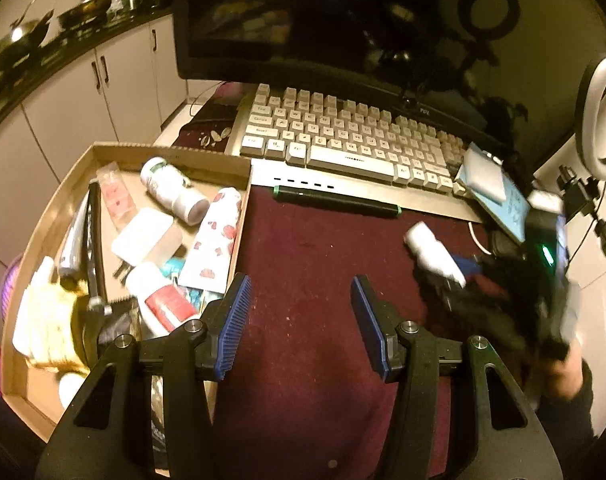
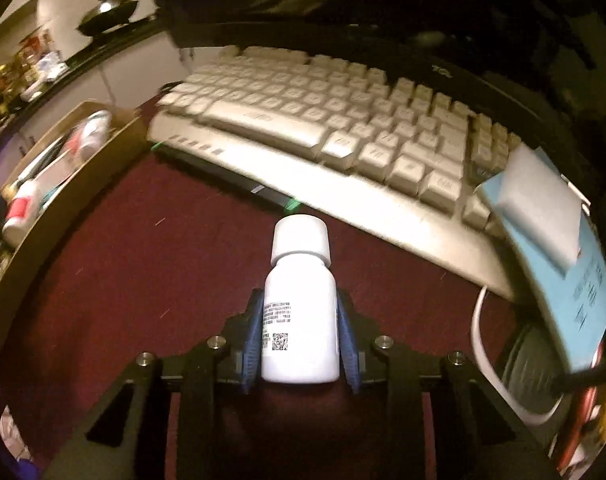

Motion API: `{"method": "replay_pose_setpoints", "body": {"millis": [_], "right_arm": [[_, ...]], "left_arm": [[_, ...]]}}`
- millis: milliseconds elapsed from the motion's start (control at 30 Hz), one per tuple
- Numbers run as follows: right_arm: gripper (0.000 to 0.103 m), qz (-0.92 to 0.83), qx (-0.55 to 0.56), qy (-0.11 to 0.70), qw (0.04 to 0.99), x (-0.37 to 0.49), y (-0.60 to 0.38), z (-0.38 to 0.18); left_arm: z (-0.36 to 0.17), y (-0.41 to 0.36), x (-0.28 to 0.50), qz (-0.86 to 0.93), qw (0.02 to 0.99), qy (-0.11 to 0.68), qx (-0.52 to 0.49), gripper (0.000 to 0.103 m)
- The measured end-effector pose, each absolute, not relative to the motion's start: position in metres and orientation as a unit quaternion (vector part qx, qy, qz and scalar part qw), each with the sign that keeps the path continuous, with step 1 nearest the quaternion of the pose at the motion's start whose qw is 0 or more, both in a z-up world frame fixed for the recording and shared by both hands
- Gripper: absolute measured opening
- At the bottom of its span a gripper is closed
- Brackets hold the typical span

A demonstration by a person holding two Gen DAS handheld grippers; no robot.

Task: Organize objects
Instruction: 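Move the left tool over the black green-capped marker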

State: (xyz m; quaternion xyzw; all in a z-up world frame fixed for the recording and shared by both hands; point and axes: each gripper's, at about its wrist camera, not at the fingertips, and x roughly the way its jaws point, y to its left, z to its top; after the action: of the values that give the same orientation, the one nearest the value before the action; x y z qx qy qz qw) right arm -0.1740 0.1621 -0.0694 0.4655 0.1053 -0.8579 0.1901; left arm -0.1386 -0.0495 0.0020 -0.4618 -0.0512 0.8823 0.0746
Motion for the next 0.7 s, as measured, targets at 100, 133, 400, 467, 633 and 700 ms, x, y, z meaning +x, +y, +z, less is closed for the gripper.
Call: {"method": "replay_pose_setpoints", "body": {"millis": [100, 133, 400, 467, 633, 700], "right_arm": [[0.034, -0.859, 0.456, 0.099, 0.209, -0.147, 0.162, -0.070], [0.034, -0.861, 0.453, 0.097, 0.210, -0.141, 0.164, -0.071], [0.034, -0.860, 0.452, 0.090, 0.219, -0.132, 0.160, -0.073], [0.034, -0.859, 0.453, 0.085, 0.225, -0.132, 0.164, -0.073], [0.034, -0.859, 0.448, 0.079, 0.235, -0.133, 0.169, -0.074], [0.034, -0.859, 0.448, 0.076, 0.236, -0.133, 0.170, -0.073]], "left_arm": [[-0.001, -0.039, -0.151, 0.881, 0.073, -0.019, -0.468, 0.052], [-0.004, -0.036, -0.154, 0.879, 0.072, -0.008, -0.471, 0.052], [-0.014, -0.003, -0.182, 0.883, 0.078, 0.084, -0.456, 0.052], [-0.012, 0.005, -0.191, 0.885, 0.080, 0.102, -0.448, 0.052], [-0.012, 0.023, -0.217, 0.881, 0.092, 0.158, -0.436, 0.052], [-0.015, 0.026, -0.228, 0.879, 0.100, 0.165, -0.437, 0.052]]}}
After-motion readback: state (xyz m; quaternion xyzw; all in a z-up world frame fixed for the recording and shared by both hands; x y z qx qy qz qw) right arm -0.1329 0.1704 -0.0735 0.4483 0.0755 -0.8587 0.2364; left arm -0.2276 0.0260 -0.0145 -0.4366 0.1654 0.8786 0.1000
